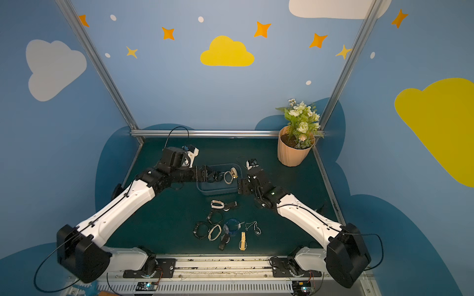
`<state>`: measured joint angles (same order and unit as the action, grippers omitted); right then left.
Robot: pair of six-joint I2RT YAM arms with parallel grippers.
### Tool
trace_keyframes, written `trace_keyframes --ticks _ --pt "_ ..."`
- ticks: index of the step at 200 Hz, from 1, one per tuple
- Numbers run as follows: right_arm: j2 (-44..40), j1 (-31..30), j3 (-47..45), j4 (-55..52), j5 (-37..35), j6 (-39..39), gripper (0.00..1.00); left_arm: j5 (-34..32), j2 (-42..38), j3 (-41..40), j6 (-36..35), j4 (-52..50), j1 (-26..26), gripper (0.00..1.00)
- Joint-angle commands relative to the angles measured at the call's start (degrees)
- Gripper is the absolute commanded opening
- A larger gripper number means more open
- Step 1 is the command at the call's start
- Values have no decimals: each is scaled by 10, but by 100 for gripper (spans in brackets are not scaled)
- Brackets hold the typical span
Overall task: Put the watch into the storage box
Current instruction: Place the watch in the storage box.
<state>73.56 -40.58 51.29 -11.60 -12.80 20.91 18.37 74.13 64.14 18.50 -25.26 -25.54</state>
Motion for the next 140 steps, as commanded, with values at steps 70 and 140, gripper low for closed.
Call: trace_keyframes --ticks 70,140 --pt "82 -10 13 -40 98 52 87 -45 -66 -77 -25 27 5 100" --pt "107 -41 -53 15 116 120 80 -20 -43 -69 -23 23 5 100"
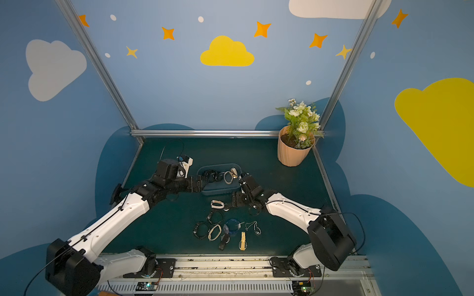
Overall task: Put the watch into the storage box
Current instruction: Place the watch in the storage box, then pick up the watch at the center of the board.
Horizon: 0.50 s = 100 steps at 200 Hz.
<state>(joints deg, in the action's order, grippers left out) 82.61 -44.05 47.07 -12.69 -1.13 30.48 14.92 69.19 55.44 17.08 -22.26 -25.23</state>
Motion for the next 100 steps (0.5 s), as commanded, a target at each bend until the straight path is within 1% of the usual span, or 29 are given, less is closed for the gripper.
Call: trace_keyframes --ticks 1,31,57,90,100 --pt "17 -6 -10 26 -1 24 79 14 7 17 -9 -7 1 100" --pt "38 -8 5 30 4 24 71 6 9 13 -7 -5 2 100" --pt "60 -13 5 48 3 25 69 16 11 22 -10 -13 1 100" --pt "83 -13 18 48 5 23 67 1 6 16 -12 -11 1 100" --pt "89 -14 21 52 5 22 66 5 7 18 -12 -12 2 100"
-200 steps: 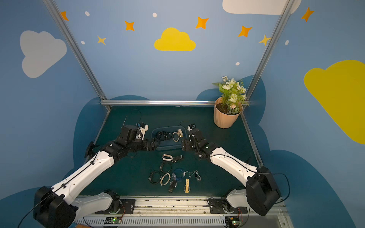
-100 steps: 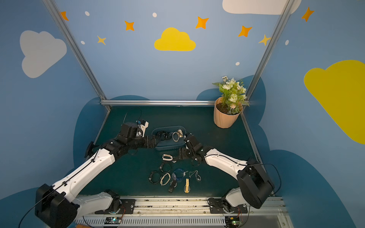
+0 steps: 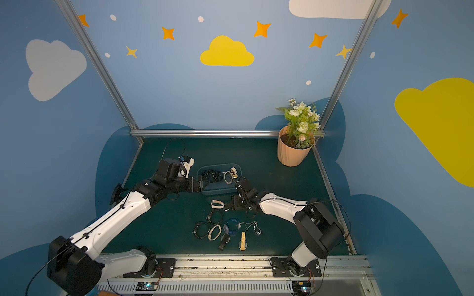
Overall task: Put the watch into the storage box
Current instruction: Pick up the watch at the center of the board.
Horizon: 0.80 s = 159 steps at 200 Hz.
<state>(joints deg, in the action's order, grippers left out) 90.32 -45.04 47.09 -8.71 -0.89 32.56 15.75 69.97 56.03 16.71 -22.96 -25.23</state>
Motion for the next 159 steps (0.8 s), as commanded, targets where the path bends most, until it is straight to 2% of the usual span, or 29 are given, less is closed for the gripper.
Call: trace_keyframes --ticks 1,38,91,107,131,159 --pt "12 -3 20 13 2 1 66 -3 0 12 -8 -5 2 100" --pt "31 -5 22 26 -12 6 55 -4 2 16 -10 -12 1 100" --pt "60 -6 28 33 -13 15 52 3 13 23 -10 -20 1 100" --pt "65 -6 30 33 -11 16 48 -5 11 21 -11 -19 2 100" --pt "66 -6 29 33 -16 13 38 0 15 22 -10 -20 1 100" --pt "63 -6 33 22 -31 6 18 -2 16 25 -10 -25 1 100"
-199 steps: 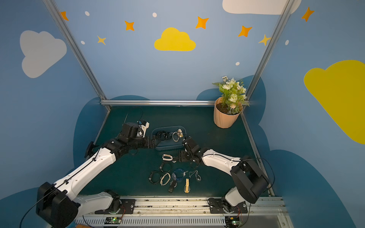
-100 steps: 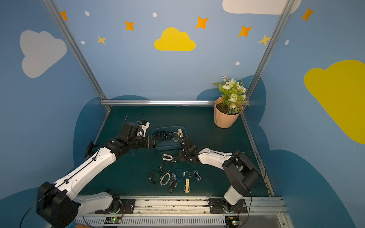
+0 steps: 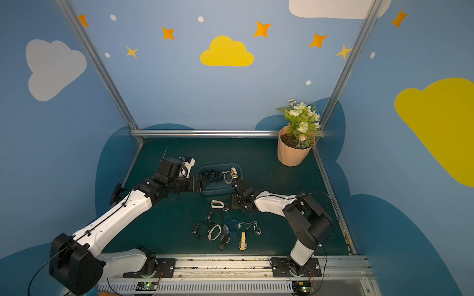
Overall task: Put the watch into the storage box
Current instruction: Pick up the watch at the center of the board.
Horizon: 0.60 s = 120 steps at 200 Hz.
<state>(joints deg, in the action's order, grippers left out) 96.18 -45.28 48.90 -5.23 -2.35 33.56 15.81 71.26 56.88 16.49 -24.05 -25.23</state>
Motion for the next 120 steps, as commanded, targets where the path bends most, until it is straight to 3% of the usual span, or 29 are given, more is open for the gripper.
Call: trace_keyframes --ticks 1,36,120 --pt "4 -4 15 -13 -16 -4 17 -3 3 16 -8 -14 2 100" --pt "-29 -5 12 -27 -36 -18 0 -1 7 18 -8 -14 2 100" --pt "-156 -5 31 -126 -125 -73 0 -3 17 24 -8 -23 1 100"
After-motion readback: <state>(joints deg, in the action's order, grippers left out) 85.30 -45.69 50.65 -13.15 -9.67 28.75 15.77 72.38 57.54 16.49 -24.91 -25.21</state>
